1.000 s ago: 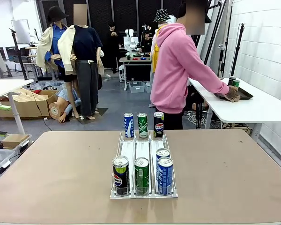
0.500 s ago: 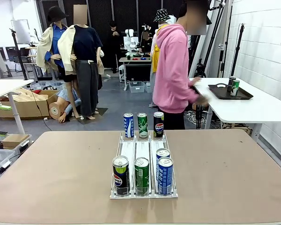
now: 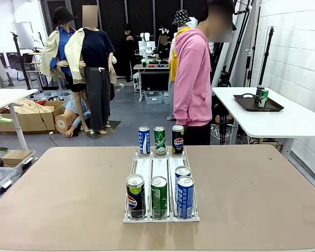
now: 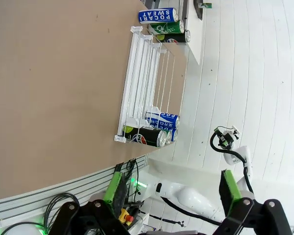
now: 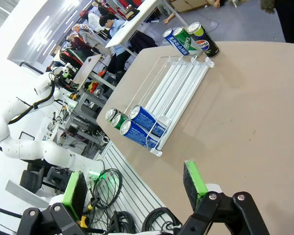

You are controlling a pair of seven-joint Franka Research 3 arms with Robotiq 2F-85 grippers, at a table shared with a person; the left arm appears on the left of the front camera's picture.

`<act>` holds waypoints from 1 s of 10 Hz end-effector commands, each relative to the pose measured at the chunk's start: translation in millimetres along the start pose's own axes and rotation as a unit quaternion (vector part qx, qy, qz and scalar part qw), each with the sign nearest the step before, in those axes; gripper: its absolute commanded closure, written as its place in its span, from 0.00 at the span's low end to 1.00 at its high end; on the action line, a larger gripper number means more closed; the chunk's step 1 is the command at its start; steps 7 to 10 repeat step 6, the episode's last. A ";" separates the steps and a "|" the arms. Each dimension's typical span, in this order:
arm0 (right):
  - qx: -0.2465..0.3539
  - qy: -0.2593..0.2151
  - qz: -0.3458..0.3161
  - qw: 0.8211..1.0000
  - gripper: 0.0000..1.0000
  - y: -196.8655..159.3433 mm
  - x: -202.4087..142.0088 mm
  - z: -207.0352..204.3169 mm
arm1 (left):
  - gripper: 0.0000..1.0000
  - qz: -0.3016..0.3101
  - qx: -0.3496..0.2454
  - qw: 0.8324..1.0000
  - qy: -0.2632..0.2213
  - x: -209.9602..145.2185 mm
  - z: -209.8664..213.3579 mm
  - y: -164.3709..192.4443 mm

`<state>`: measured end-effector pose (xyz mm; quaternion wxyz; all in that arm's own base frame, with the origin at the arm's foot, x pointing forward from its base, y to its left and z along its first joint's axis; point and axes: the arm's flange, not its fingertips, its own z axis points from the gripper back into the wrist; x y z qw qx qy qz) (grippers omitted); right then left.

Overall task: Retrieve and hand over the desired beverage to the person.
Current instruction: Place the picked can on the Handle tray extended by the person.

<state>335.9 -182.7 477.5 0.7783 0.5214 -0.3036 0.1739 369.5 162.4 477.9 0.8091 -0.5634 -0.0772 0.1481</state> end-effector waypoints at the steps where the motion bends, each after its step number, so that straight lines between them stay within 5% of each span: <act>1: 0.005 -0.004 0.005 1.000 0.00 -0.2 0.4 0.2 | 0.00 -0.005 0.005 1.000 -0.003 -1.9 2.1 -0.9; 10: 0.005 -0.004 0.005 1.000 0.00 -0.2 0.4 0.2 | 0.00 -0.005 0.005 1.000 -0.003 -1.9 2.1 -0.9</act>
